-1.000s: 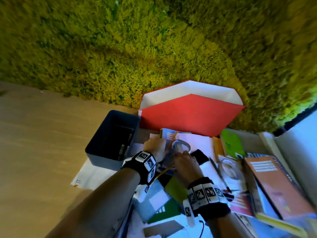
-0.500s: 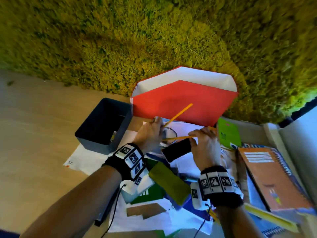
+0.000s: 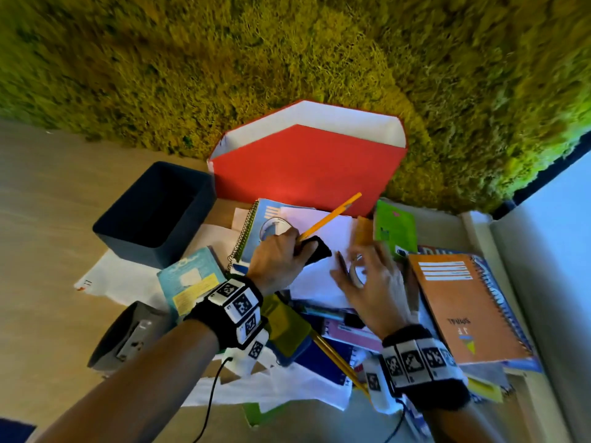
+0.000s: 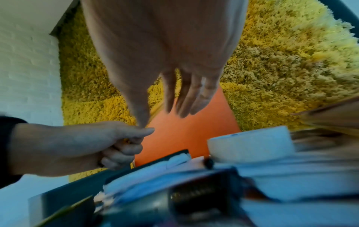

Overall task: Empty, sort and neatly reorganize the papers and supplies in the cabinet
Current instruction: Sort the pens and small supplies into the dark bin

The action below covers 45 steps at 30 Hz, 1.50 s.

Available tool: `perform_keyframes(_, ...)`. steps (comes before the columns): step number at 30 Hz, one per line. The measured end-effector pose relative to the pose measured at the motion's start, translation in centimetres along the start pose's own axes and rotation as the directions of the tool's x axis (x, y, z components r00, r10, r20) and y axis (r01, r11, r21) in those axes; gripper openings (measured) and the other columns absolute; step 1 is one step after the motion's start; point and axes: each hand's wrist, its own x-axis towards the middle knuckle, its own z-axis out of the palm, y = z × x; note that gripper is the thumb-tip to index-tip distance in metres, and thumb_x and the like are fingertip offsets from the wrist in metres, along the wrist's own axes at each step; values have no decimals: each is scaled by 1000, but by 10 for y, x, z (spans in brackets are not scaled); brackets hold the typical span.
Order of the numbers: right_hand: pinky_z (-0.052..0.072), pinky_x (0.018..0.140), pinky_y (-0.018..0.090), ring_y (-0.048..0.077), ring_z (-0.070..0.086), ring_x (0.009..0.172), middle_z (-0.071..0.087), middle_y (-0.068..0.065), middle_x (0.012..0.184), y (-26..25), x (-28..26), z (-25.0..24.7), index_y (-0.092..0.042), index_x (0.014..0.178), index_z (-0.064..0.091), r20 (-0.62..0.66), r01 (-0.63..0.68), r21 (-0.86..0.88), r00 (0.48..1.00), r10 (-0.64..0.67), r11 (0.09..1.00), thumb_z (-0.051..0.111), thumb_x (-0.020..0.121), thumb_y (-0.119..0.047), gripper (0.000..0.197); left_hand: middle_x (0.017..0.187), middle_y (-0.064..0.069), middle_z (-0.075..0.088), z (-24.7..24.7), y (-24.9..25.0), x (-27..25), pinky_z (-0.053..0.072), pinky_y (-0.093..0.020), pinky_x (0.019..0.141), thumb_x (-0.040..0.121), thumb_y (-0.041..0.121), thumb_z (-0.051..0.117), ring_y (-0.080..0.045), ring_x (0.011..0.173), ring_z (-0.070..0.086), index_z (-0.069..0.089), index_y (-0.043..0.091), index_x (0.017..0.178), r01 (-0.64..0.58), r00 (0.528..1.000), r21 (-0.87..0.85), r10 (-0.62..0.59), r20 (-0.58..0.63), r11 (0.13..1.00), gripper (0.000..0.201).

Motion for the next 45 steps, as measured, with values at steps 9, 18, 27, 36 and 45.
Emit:
perform_keyframes(9,51,65,33,21,59,83,56,-2,86,42,-46,8,-20,84,64,469,117,-50,879,-80,992,64,73,-38,21,49,5,35,7,15,0,32,-34,56,96,45,52,-35,63,53,36,18,52,55,998,-48,-54,17,997,54)
perform_keyframes(18,52,69,19,-3,64,78,67,-15,83,26,-12,-27,-18,94,69,223,-101,287,974,36,953,75,81,-25,16,59,8,49,-3,35,-14,24,-18,48,82,54,70,-5,52,49,57,34,56,-216,966,-173,236,107,961,36)
perform_keyframes(27,52,58,28,6,64,64,65,-10,74,9,-14,-14,-23,97,53,175,-230,327,968,180,917,76,78,-38,33,58,6,56,5,29,-16,48,-36,57,94,47,57,-22,60,61,56,20,67,-91,995,-115,96,38,989,38)
perform_keyframes(36,42,42,30,20,60,68,55,-3,86,-16,-79,25,-25,87,55,514,153,-235,857,-11,960,62,72,-41,22,47,9,58,3,11,-26,41,-19,58,102,37,46,-7,48,55,62,11,55,25,998,-318,-40,-40,948,57)
perform_keyframes(45,43,37,26,16,56,58,53,2,81,-29,-104,20,-13,99,57,511,103,-375,852,113,921,78,57,-26,49,49,3,58,11,5,-33,42,-25,62,103,28,45,-11,52,58,60,7,54,82,995,-393,-95,-15,916,55)
